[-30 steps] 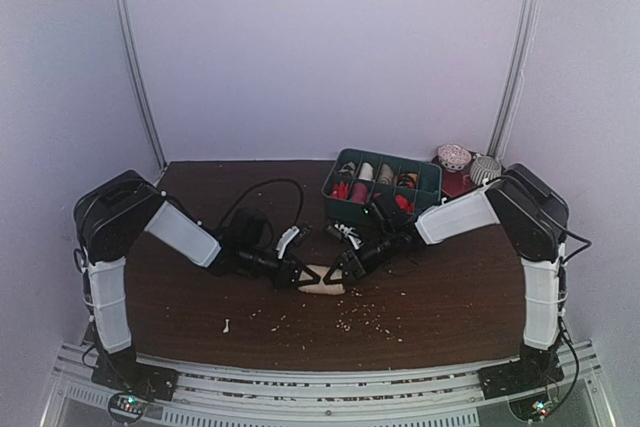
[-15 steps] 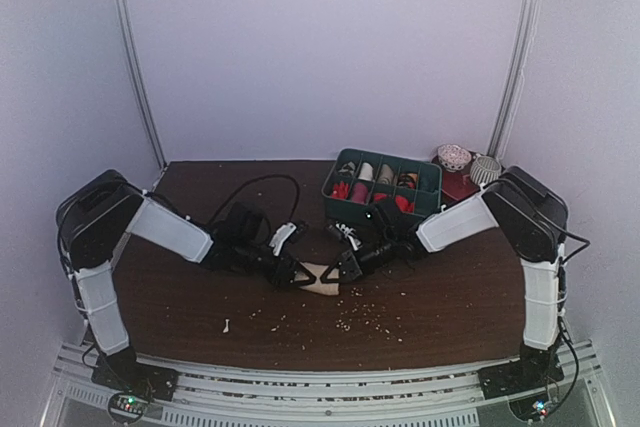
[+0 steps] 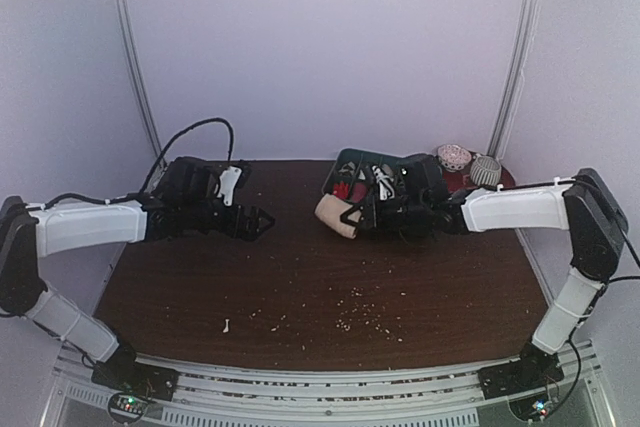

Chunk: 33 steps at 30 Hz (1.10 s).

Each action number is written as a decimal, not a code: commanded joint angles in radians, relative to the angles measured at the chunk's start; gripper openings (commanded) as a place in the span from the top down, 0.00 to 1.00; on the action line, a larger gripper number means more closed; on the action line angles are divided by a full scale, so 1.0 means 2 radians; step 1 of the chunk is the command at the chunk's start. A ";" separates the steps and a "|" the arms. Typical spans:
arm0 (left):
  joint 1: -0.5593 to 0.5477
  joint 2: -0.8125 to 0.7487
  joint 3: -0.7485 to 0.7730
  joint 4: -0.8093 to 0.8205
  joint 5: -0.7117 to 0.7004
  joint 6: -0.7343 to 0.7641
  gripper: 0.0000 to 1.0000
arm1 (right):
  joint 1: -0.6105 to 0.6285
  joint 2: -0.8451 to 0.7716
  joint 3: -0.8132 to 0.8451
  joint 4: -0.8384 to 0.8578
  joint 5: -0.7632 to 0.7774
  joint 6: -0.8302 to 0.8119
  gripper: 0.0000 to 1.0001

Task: Roll the socks
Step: Pick up the pair of socks from the center of the board, then place a pair of socks in the storage box.

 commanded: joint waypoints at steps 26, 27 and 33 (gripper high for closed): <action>0.002 0.005 -0.057 0.078 0.113 -0.008 0.02 | -0.089 0.007 0.124 -0.285 0.461 0.138 1.00; 0.002 0.004 -0.057 0.080 0.118 -0.009 0.02 | -0.090 0.013 0.124 -0.286 0.459 0.138 1.00; 0.001 0.007 -0.060 0.087 0.126 -0.010 0.02 | -0.094 0.035 0.124 -0.295 0.459 0.133 1.00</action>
